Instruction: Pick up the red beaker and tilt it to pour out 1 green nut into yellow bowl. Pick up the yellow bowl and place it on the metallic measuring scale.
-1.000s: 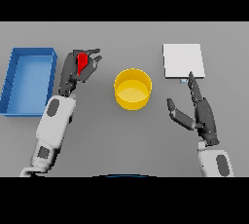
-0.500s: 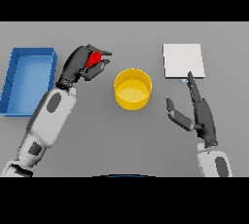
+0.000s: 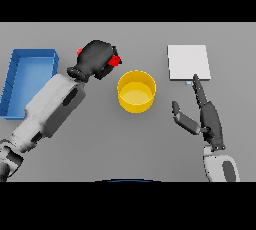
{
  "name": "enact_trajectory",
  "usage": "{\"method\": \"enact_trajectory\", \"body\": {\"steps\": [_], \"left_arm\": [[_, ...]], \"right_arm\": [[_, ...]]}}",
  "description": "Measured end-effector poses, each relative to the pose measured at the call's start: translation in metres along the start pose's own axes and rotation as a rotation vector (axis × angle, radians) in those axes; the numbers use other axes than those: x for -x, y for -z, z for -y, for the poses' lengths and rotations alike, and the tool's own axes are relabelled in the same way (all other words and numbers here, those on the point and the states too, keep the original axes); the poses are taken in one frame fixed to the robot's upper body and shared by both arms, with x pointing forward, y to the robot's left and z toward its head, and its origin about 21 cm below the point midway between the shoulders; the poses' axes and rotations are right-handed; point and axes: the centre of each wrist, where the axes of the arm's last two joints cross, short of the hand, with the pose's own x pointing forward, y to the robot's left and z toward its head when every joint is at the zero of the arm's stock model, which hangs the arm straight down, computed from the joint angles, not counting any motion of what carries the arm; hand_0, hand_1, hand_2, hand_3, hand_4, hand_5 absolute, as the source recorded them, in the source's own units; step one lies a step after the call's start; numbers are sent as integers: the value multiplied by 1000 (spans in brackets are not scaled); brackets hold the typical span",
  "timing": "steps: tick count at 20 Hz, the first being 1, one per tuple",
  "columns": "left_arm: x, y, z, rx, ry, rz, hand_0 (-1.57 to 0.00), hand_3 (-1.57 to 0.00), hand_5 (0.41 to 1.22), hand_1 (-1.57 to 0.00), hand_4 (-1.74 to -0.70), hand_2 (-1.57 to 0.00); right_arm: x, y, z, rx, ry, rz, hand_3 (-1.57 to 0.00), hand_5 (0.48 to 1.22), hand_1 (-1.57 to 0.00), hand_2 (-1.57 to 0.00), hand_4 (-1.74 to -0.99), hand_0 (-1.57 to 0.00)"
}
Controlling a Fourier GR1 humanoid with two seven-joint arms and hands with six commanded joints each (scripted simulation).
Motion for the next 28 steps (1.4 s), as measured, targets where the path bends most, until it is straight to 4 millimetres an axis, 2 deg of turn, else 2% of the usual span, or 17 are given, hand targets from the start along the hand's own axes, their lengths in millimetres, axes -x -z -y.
{"method": "enact_trajectory", "body": {"steps": [1,3,4,9,13,15,22,25,28], "left_arm": [[-2,4,-1,33,55,10,-1570,-1570,1193,-1570,-1740,-1570],[-8,14,-3,88,183,48,-1571,-1571,1203,-1571,-1647,-1571],[-9,16,-6,118,251,72,-1571,-1571,1206,-1571,-1613,-1571],[-29,36,-17,267,497,136,-1571,-1571,1216,-1571,-1694,-1571],[-45,44,-17,349,661,173,-1571,-1571,1219,-1571,-1720,-1571],[-52,46,-19,365,748,178,-1571,-1571,1220,-1571,-1728,-1571],[-68,53,-12,401,1046,270,-1571,-1571,1221,-1571,-1735,-1571],[-76,58,-15,399,1168,306,-1571,-1571,1221,-1571,-1734,-1571],[-82,61,-10,385,1266,315,-1571,-1571,1221,-1571,-1731,-1571]], "right_arm": [[0,-1,-2,-2,6,-4,1,717,1,1,-1264,1],[0,-2,0,-5,7,21,1,705,1,1,-1262,1],[0,-1,-6,-1,10,7,1,697,1,1,-1258,1],[-2,3,-5,31,25,-10,1,657,1,1,-1220,1],[0,0,-5,42,3,-1,1,647,1,1,-1195,1],[0,6,-9,38,4,-9,1,649,1,1,-1191,1],[5,-2,-2,50,-6,-7,1,626,1,1,-1167,1],[2,3,0,50,3,-9,1,627,1,1,-1162,1],[0,-2,-7,42,-21,8,1,632,1,1,-1159,1]]}}
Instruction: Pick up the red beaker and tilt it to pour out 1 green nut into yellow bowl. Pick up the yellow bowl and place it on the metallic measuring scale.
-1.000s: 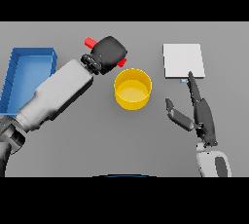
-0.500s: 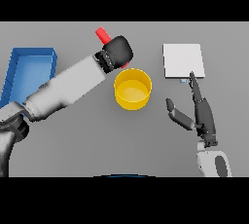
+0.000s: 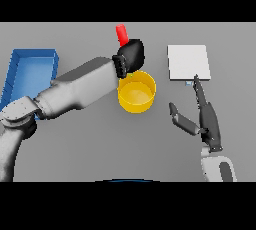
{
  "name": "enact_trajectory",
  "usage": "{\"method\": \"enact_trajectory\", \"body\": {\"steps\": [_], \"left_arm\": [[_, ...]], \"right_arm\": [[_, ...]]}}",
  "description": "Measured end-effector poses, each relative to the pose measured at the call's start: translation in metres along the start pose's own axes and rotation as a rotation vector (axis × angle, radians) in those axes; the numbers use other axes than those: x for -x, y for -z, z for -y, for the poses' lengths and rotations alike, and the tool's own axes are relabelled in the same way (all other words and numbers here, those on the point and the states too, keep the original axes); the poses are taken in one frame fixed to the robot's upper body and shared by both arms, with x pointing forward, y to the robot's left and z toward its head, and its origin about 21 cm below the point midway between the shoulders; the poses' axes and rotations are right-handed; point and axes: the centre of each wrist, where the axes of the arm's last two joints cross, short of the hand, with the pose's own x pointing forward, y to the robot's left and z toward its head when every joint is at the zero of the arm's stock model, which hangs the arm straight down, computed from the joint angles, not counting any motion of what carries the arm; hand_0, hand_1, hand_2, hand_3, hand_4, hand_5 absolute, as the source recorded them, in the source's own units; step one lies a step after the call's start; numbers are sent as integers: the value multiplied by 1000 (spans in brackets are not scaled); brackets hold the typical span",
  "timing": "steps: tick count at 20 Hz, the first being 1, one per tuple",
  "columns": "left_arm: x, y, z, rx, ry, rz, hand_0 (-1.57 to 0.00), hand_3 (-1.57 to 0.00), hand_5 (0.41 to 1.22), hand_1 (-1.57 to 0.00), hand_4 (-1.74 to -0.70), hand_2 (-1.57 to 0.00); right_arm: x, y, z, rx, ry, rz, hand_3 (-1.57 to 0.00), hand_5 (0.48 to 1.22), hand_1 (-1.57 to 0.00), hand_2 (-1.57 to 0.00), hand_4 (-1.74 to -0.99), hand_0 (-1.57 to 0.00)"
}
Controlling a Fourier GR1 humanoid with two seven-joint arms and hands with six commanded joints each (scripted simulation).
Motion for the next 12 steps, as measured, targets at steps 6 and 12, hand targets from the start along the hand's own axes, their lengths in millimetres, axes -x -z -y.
{"method": "enact_trajectory", "body": {"steps": [6,12], "left_arm": [[-1,4,-17,4,144,12,-1571,-1571,1221,-1571,-1720,-1571],[62,-9,-36,8,244,-87,-1571,-1571,1221,-1571,-1725,-1571]], "right_arm": [[2,5,3,18,-12,-22,1,635,1,1,-1154,1],[-1,5,-1,0,21,13,1,654,1,1,-1154,1]]}}
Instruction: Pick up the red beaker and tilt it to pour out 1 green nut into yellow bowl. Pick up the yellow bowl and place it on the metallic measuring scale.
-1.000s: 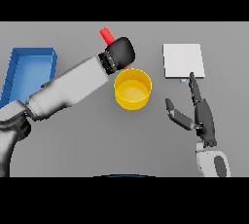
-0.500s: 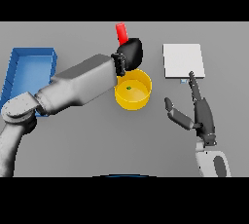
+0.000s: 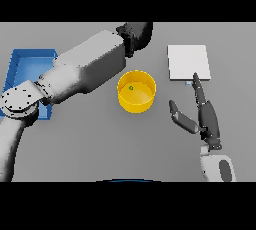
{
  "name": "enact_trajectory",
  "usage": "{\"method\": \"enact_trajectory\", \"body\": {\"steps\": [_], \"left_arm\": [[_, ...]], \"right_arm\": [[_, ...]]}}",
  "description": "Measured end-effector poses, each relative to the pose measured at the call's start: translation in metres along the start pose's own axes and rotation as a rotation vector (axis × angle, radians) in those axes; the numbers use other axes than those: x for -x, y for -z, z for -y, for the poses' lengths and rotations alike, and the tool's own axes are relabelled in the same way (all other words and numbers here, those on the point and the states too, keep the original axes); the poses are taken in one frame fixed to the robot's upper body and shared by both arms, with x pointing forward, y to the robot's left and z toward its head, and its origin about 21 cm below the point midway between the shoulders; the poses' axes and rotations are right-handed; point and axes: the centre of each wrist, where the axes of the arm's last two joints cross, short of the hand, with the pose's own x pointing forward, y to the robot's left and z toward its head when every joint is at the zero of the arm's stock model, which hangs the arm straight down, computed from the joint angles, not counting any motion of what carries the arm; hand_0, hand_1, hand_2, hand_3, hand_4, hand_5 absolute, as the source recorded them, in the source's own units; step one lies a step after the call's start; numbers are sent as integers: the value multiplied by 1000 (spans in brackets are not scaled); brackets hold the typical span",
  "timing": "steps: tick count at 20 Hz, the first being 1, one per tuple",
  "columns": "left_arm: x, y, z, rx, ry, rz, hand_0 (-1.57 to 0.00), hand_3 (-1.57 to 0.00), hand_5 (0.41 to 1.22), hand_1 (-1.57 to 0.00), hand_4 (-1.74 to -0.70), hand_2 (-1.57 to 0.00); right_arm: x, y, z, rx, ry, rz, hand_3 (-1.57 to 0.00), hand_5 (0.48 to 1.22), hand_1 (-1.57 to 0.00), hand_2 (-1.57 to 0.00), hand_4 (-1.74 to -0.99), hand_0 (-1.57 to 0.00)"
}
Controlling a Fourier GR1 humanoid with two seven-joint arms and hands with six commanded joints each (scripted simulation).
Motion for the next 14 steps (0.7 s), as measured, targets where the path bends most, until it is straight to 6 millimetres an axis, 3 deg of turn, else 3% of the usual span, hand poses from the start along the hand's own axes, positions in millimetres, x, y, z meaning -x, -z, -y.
{"method": "enact_trajectory", "body": {"steps": [2,5,8,12,14], "left_arm": [[40,-13,5,-5,-57,-68,-1571,-1179,1221,-1571,-1731,-1571],[98,-31,19,7,-199,-255,-1571,-1370,1221,-1571,-1727,-1571],[142,-57,50,-19,-540,-408,-1571,-1468,1221,-1571,-1734,-1571],[167,-94,115,-59,-1093,-665,-1571,-1394,1221,-1571,-1738,-1571],[163,-115,160,-76,-1296,-770,-1571,-1458,1221,-1571,-1739,-1571]], "right_arm": [[1,2,3,2,-13,4,1,660,1,1,-1160,1],[2,0,-2,-1,-18,13,1,661,1,1,-1160,1],[1,1,-1,2,-19,10,1,641,1,1,-1146,1],[0,6,-6,-5,-54,22,1,625,1,1,-1129,1],[2,6,-5,-14,2,33,1,623,1,1,-1093,1]]}}
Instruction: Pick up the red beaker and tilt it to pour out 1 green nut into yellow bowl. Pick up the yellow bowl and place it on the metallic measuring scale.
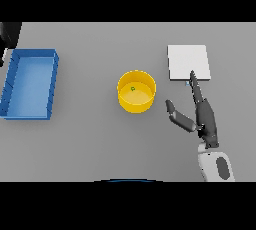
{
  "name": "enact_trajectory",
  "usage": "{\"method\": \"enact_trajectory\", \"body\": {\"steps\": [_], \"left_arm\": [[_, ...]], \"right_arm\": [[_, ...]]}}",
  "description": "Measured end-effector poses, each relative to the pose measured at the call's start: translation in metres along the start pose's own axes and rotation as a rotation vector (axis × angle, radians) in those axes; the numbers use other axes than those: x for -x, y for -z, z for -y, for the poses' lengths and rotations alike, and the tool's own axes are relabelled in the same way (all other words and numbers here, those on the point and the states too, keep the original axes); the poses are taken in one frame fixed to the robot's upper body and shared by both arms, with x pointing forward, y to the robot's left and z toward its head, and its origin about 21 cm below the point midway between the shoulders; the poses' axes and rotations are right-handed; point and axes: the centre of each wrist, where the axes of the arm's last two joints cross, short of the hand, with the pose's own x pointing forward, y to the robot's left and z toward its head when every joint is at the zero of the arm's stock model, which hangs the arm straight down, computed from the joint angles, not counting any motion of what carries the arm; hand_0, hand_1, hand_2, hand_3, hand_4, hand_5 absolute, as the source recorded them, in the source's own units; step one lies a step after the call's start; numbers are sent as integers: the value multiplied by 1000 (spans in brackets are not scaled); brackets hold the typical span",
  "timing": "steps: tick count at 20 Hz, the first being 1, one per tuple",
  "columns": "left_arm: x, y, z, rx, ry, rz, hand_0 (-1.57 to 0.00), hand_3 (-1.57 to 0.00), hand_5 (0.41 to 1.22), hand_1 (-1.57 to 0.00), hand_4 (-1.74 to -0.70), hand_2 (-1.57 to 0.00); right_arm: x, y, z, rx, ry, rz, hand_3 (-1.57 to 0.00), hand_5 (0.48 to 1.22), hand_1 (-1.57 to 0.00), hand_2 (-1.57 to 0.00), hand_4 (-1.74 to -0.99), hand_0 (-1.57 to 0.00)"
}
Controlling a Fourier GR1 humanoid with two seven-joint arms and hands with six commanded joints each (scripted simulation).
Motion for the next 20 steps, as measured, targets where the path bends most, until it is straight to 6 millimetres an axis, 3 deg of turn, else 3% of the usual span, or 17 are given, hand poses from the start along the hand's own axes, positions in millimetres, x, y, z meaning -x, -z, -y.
{"method": "enact_trajectory", "body": {"steps": [3,7,9,15,20], "left_arm": [[57,-8,28,-9,-262,-177,-1571,-1513,1221,-1571,-1740,-1571],[101,-23,82,-7,-470,-394,-1571,-1547,1221,-1571,-1741,-1571],[119,-31,96,-7,-571,-549,-1571,-1556,1221,-1571,-1741,-1571],[143,-55,160,17,-795,-710,-1571,-1374,1221,-1571,-1741,-1571],[146,-74,208,19,-895,-777,-1571,-1389,1221,-1571,-1741,-1571]], "right_arm": [[0,2,4,-12,41,-4,1,637,1,1,-1092,1],[2,3,8,-37,54,-8,1,663,1,1,-1148,1],[2,5,6,-40,54,-3,1,672,1,1,-1165,1],[-1,4,7,-49,10,19,1,703,1,1,-1194,1],[4,2,6,-56,6,6,1,699,1,1,-1202,1]]}}
